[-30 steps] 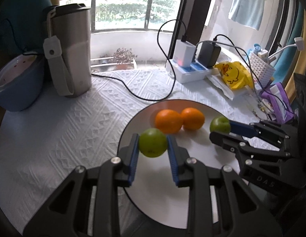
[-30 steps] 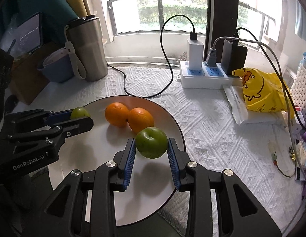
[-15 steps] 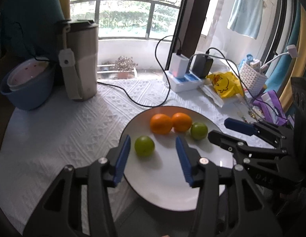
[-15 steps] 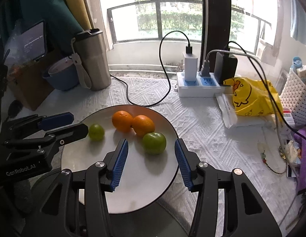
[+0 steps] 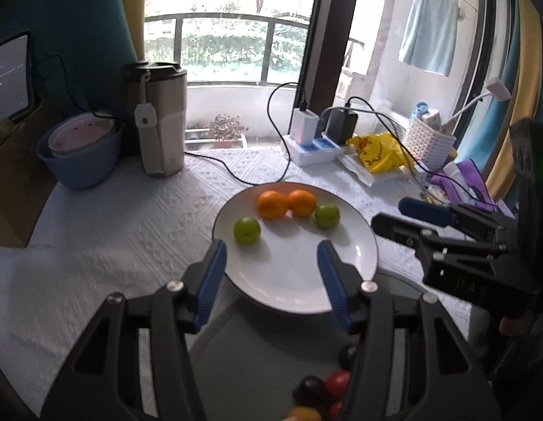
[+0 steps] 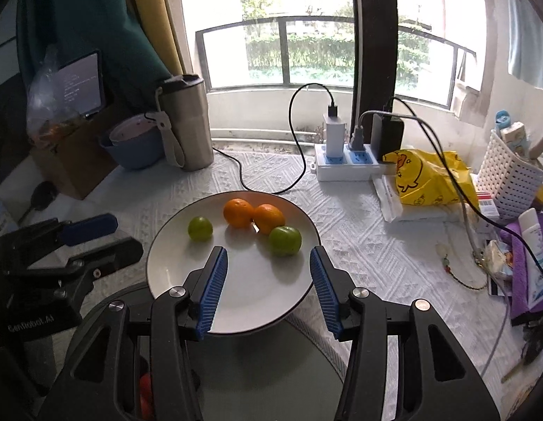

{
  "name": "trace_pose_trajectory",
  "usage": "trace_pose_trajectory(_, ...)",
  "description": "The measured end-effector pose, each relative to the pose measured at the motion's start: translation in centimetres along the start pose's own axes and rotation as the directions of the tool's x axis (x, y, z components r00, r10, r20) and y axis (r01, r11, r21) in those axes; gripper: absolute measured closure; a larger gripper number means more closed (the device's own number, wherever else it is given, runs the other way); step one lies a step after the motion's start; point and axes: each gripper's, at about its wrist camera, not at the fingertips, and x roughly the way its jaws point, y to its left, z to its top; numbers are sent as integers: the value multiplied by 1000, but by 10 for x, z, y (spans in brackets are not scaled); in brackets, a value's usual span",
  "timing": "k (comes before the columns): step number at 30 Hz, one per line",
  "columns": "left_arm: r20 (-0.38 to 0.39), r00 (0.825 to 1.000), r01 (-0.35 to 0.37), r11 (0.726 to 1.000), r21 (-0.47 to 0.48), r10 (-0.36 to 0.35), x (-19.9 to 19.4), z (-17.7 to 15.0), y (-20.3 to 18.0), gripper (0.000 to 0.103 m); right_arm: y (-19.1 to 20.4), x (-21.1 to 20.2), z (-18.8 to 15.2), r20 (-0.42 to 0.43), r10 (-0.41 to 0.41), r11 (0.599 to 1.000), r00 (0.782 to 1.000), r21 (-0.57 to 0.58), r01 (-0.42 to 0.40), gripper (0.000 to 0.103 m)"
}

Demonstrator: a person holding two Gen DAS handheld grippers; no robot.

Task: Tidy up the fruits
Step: 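Withdraw both grippers back over the cluster of red and dark fruits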

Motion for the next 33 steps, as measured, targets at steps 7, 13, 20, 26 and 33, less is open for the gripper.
trace_pose_trajectory(7, 24, 1000, -9, 1000, 11, 9, -25, -15, -10, 47, 3, -25, -9, 29, 6, 1000, 1000, 1, -6, 51)
trace_pose_trajectory(13, 28, 1000, -12, 1000, 6, 12, -42, -28, -16, 47, 5, -39, -23, 31, 17, 1000, 999, 1, -17, 51)
trace_pose_trajectory(20, 14, 1000, -8, 1000, -2, 8, -53, -47, -19, 47, 7, -52, -41, 27, 26, 1000, 999, 14, -27, 51)
trace_pose_trajectory(26, -9, 1000, -1, 1000, -14, 1, -58, -66, -20, 47, 12, -58, -60, 5, 34, 999, 999, 22, -34, 51)
trace_pose_trajectory(33, -46, 999, 3, 999, -32, -4, -59, -90, -18, 47, 26, -60, -83, -36, 57, 998, 998, 17, -56, 51)
